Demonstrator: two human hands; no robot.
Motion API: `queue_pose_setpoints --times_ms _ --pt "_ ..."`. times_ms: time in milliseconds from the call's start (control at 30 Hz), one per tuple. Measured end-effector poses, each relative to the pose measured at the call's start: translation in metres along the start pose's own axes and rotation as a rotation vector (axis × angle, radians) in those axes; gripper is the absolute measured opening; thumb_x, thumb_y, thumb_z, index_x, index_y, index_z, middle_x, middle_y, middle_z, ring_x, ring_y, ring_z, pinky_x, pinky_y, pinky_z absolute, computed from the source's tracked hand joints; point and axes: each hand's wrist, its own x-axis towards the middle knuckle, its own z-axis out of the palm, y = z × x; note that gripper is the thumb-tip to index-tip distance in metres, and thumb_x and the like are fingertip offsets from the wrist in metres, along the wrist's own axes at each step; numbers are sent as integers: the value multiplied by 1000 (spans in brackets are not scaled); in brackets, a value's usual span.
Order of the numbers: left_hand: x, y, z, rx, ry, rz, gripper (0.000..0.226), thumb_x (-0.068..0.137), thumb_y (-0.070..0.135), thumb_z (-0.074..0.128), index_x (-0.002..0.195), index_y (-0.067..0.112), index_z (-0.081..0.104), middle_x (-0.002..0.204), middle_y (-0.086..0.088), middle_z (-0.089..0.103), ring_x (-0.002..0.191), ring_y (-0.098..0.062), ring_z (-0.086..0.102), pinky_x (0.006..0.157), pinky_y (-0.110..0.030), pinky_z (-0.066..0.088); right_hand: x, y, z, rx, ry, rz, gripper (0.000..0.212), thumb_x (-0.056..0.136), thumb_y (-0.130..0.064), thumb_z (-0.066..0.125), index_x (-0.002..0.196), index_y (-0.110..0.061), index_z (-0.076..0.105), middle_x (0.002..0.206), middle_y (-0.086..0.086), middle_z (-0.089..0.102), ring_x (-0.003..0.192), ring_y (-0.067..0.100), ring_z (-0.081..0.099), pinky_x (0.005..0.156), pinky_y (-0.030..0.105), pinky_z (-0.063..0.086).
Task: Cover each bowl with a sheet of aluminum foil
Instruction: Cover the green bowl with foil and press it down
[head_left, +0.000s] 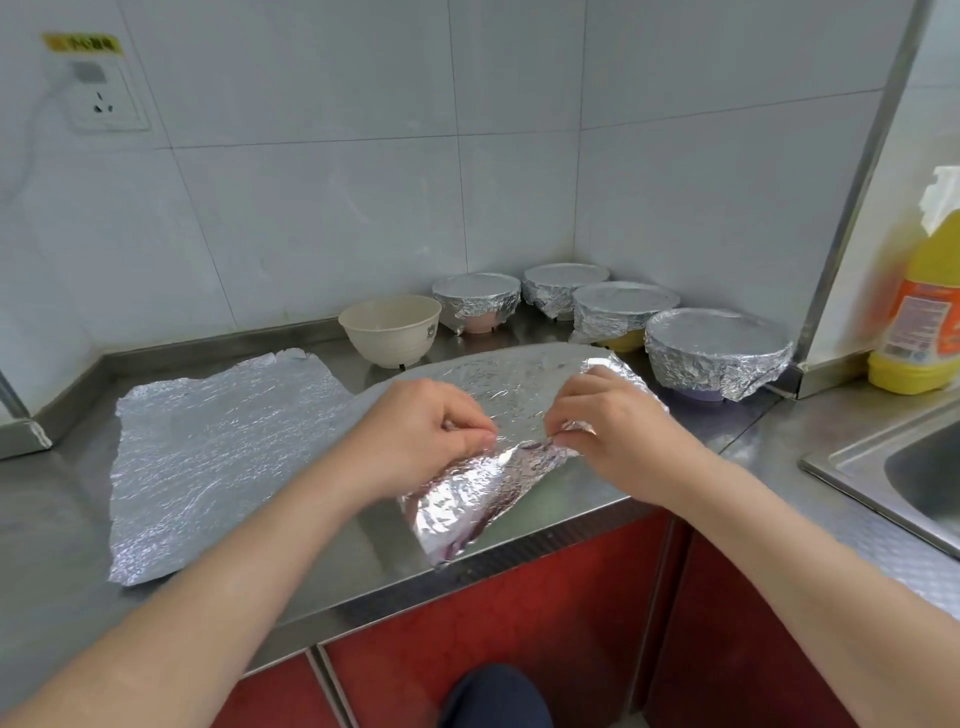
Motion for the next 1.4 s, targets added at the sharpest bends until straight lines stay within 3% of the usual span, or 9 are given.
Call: queue_pose_setpoints --times_ms 100,233,333,433,600,833,1067,1200,1400 --pt "4 -2 -3 31 10 -19 8 81 27 76 88 27 79 89 16 71 85 5 60 80 -13 46 1 5 -6 83 10 103 9 80 -13 76 84 -21 76 94 -5 63 95 24 53 86 38 45" --pt "5 -3 4 54 15 24 9 80 29 76 89 29 79 89 15 69 86 3 58 77 -14 43 4 -11 -4 135 28 91 7 82 -19 75 88 -23 78 92 -6 64 90 16 53 79 26 39" --pt "4 -6 4 3 19 57 12 76 35 78 87 30 79 88 17 68 87 1 59 76 -17 44 4 -19 1 133 -25 75 9 82 -25 76 91 -23 77 94 -5 63 90 16 54 80 29 42" --pt "1 -11 7 0 17 100 20 72 40 79 90 30 79 89 18 67 90 0 58 76 -17 45 1 -17 6 90 -51 63 12 82 -19 75 93 -20 76 94 -2 65 91 20 58 80 34 46" --pt "1 -25 12 136 84 238 32 76 55 66 89 28 78 83 16 64 80 -3 57 70 -28 49 1 -12 17 62 20 32 13 77 -4 75 85 -15 74 82 2 64 80 28 60 67 36 50" --pt "5 -29 28 440 163 521 26 93 28 53 81 12 69 78 2 63 71 -17 56 63 -31 50 5 -3 11 111 -27 54 16 76 -1 75 84 -14 75 83 -1 66 78 15 60 68 35 51" --pt "9 -24 29 288 129 414 33 87 39 53 87 15 76 80 4 63 76 -14 57 68 -26 46 7 -10 -4 285 -42 166 6 82 -24 75 87 -22 78 89 -9 69 81 7 60 69 11 41" --pt "10 -22 32 282 129 393 30 87 37 53 86 16 75 80 4 64 75 -14 58 70 -21 41 12 -16 7 223 -47 152 7 78 -23 79 84 -20 77 83 -3 66 78 13 59 71 26 46" --pt "11 -24 34 263 121 390 30 89 35 50 87 15 71 82 3 64 78 -16 58 72 -33 48 15 -14 13 118 -79 72 9 81 -18 75 88 -14 70 85 1 61 84 21 55 76 37 46"
